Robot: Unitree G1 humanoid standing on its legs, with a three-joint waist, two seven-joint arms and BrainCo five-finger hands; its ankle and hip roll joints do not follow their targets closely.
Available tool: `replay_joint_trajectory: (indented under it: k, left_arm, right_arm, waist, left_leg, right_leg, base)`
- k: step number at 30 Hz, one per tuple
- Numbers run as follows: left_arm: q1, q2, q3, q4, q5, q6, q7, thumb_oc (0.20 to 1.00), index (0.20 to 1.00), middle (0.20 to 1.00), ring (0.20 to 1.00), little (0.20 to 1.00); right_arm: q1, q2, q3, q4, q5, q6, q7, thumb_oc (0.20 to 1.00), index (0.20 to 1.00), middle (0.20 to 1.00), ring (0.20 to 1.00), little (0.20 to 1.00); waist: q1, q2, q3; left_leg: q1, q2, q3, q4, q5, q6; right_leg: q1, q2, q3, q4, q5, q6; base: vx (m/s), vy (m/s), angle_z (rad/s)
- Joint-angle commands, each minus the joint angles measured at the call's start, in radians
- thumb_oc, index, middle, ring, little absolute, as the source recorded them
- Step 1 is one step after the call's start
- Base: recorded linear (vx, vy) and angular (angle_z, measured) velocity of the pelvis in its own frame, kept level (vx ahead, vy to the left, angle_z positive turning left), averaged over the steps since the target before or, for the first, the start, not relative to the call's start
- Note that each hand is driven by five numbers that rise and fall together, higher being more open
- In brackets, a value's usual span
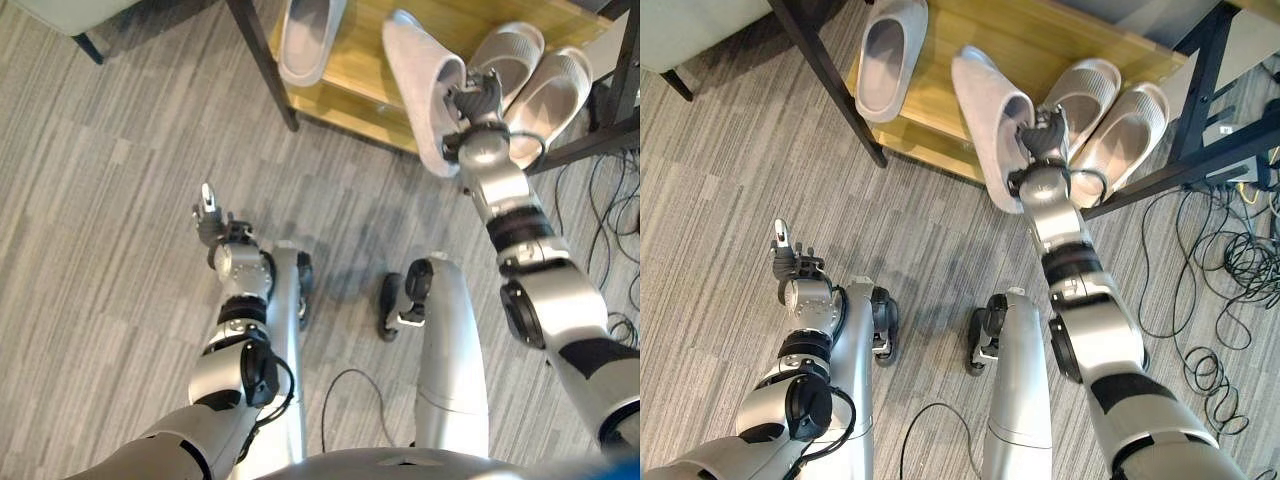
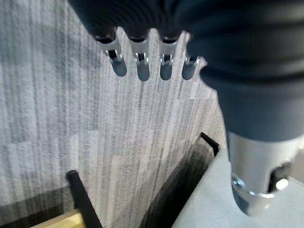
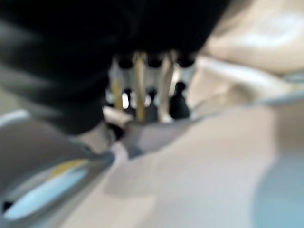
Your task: Arrange the slippers neatly on the shoe rack.
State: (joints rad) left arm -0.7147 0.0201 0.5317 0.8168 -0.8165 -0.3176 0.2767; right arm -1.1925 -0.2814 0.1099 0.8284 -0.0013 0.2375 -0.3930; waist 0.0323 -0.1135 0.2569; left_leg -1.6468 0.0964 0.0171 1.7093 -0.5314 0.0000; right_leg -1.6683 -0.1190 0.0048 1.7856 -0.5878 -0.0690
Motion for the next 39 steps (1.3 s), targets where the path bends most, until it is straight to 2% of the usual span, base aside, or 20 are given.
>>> replay_joint_trajectory:
  k: [1, 4, 6, 14, 15, 19, 28, 30, 34, 36, 37, 38, 39]
  left_arm:
    - [-0.002, -0.028, 0.023, 0.008, -0.029, -0.019, -0.034, 1.0, 1.0, 1.0, 1.0, 1.0]
    - [-0.005, -0.031, 0.031, 0.009, -0.042, -0.014, -0.046, 1.0, 1.0, 1.0, 1.0, 1.0]
    - [0.008, -0.074, 0.025, -0.057, -0.06, 0.026, -0.088, 1.0, 1.0, 1.0, 1.0, 1.0]
    - [0.076, -0.139, 0.002, -0.149, -0.061, 0.091, -0.18, 1.0, 1.0, 1.0, 1.0, 1.0]
    - [0.083, -0.173, 0.006, -0.184, -0.09, 0.129, -0.225, 1.0, 1.0, 1.0, 1.0, 1.0]
    - [0.103, -0.182, -0.01, -0.2, -0.08, 0.146, -0.305, 1.0, 1.0, 1.0, 1.0, 1.0]
    - [0.158, -0.194, -0.072, -0.217, -0.044, 0.144, -0.281, 1.0, 1.0, 1.0, 1.0, 1.0]
    - [0.166, -0.194, -0.092, -0.205, -0.04, 0.156, -0.288, 1.0, 1.0, 1.0, 1.0, 1.0]
    - [0.175, -0.18, -0.114, -0.197, -0.013, 0.153, -0.287, 1.0, 1.0, 1.0, 1.0, 1.0]
    - [0.187, -0.164, -0.136, -0.19, 0.014, 0.146, -0.286, 1.0, 1.0, 1.0, 1.0, 1.0]
    - [0.2, -0.163, -0.148, -0.178, 0.023, 0.14, -0.279, 1.0, 1.0, 1.0, 1.0, 1.0]
    - [0.201, -0.163, -0.149, -0.178, 0.023, 0.139, -0.28, 1.0, 1.0, 1.0, 1.0, 1.0]
    - [0.206, -0.162, -0.154, -0.174, 0.026, 0.13, -0.275, 1.0, 1.0, 1.0, 1.0, 1.0]
  right_arm:
    - [-0.16, -0.013, 0.042, 0.045, 0.035, 0.005, 0.003, 0.2, 0.2, 0.2, 0.2, 0.2]
    - [-0.193, -0.022, 0.065, 0.085, 0.033, 0.013, 0.005, 0.2, 0.2, 0.2, 0.2, 0.2]
    - [-0.283, -0.041, 0.095, 0.181, 0.073, 0.039, -0.005, 0.2, 0.2, 0.2, 0.2, 0.2]
    - [-0.414, -0.097, 0.147, 0.356, 0.133, 0.078, -0.056, 0.2, 0.2, 0.2, 0.2, 0.2]
    - [-0.428, -0.11, 0.153, 0.369, 0.155, 0.069, -0.04, 0.2, 0.2, 0.2, 0.2, 0.2]
    - [-0.489, -0.12, 0.159, 0.442, 0.235, 0.032, -0.074, 0.2, 0.2, 0.2, 0.2, 0.2]
    - [-0.572, -0.14, 0.217, 0.541, 0.33, -0.009, -0.136, 0.2, 0.2, 0.2, 0.2, 0.2]
    - [-0.617, -0.158, 0.238, 0.61, 0.398, -0.053, -0.189, 0.2, 0.2, 0.2, 0.2, 0.2]
    - [-0.659, -0.17, 0.272, 0.635, 0.445, -0.098, -0.208, 0.2, 0.2, 0.2, 0.2, 0.2]
    - [-0.686, -0.178, 0.287, 0.652, 0.477, -0.115, -0.195, 0.304, 0.304, 0.304, 0.304, 0.304]
    - [-0.691, -0.172, 0.278, 0.662, 0.501, -0.135, -0.205, 0.464, 0.464, 0.464, 0.464, 0.464]
    - [-0.691, -0.172, 0.278, 0.664, 0.502, -0.137, -0.206, 0.511, 0.511, 0.511, 0.511, 0.511]
    - [-0.704, -0.175, 0.272, 0.678, 0.525, -0.154, -0.223, 1.0, 1.0, 1.0, 1.0, 1.0]
  waist:
    - [0.004, -0.013, 0.054]
    - [0.002, -0.013, 0.055]
    - [0.004, -0.011, 0.067]
    - [0.012, -0.005, 0.095]
    - [0.018, -0.001, 0.103]
    - [0.03, -0.003, 0.134]
    - [0.04, -0.005, 0.149]
    - [0.048, 0.003, 0.159]
    - [0.055, 0.015, 0.163]
    - [0.061, 0.015, 0.159]
    - [0.063, 0.014, 0.15]
    - [0.063, 0.013, 0.148]
    - [0.065, 0.014, 0.146]
  left_leg:
    - [0.077, 0.046, -0.051, -0.002, -0.118, -0.055]
    - [0.077, 0.042, -0.049, -0.015, -0.113, -0.054]
    - [0.077, 0.034, -0.033, -0.043, -0.103, -0.051]
    - [0.077, 0.027, -0.014, -0.009, -0.119, -0.049]
    - [0.077, 0.028, -0.01, 0.002, -0.132, -0.047]
    - [0.077, 0.022, -0.007, 0.002, -0.137, -0.047]
    - [0.077, 0.015, 0.018, -0.035, -0.128, -0.038]
    - [0.077, 0.006, 0.031, -0.077, -0.111, -0.028]
    - [0.077, -0.011, 0.038, -0.127, -0.089, -0.017]
    - [0.077, -0.02, 0.041, -0.144, -0.077, -0.013]
    - [0.077, -0.022, 0.05, -0.165, -0.073, -0.011]
    - [0.077, -0.023, 0.051, -0.168, -0.072, -0.011]
    - [0.077, -0.027, 0.053, -0.172, -0.067, -0.009]
  right_leg:
    - [0.102, -0.059, 0.006, -0.015, -0.012, 0.056]
    - [0.1, -0.061, 0.007, -0.022, -0.007, 0.056]
    - [0.102, -0.066, 0.016, -0.042, -0.004, 0.055]
    - [0.098, -0.082, 0.041, 0.003, -0.02, 0.058]
    - [0.098, -0.091, 0.042, 0.013, -0.023, 0.059]
    - [0.098, -0.097, 0.044, 0.005, -0.015, 0.065]
    - [0.1, -0.121, 0.049, -0.019, -0.01, 0.077]
    - [0.098, -0.131, 0.049, -0.052, -0.006, 0.082]
    - [0.098, -0.14, 0.046, -0.094, 0.005, 0.083]
    - [0.098, -0.142, 0.043, -0.109, 0.011, 0.086]
    - [0.099, -0.146, 0.042, -0.127, 0.013, 0.086]
    - [0.098, -0.147, 0.042, -0.128, 0.013, 0.086]
    - [0.099, -0.15, 0.039, -0.134, 0.013, 0.088]
  base:
    - [0.0, 0.0, 0.0]
    - [0.0, 0.0, 0.0]
    - [-0.03, 0.028, 0.05]
    - [0.03, 0.03, 0.09]
    - [0.06, 0.043, 0.06]
    - [0.01, 0.011, 0.01]
    - [0.0, 0.016, 0.04]
    - [-0.04, 0.032, 0.09]
    - [-0.02, 0.028, 0.11]
    - [0.01, 0.013, 0.06]
    - [0.01, 0.014, 0.07]
    - [0.02, 0.012, 0.11]
    - [0.01, -0.004, 0.11]
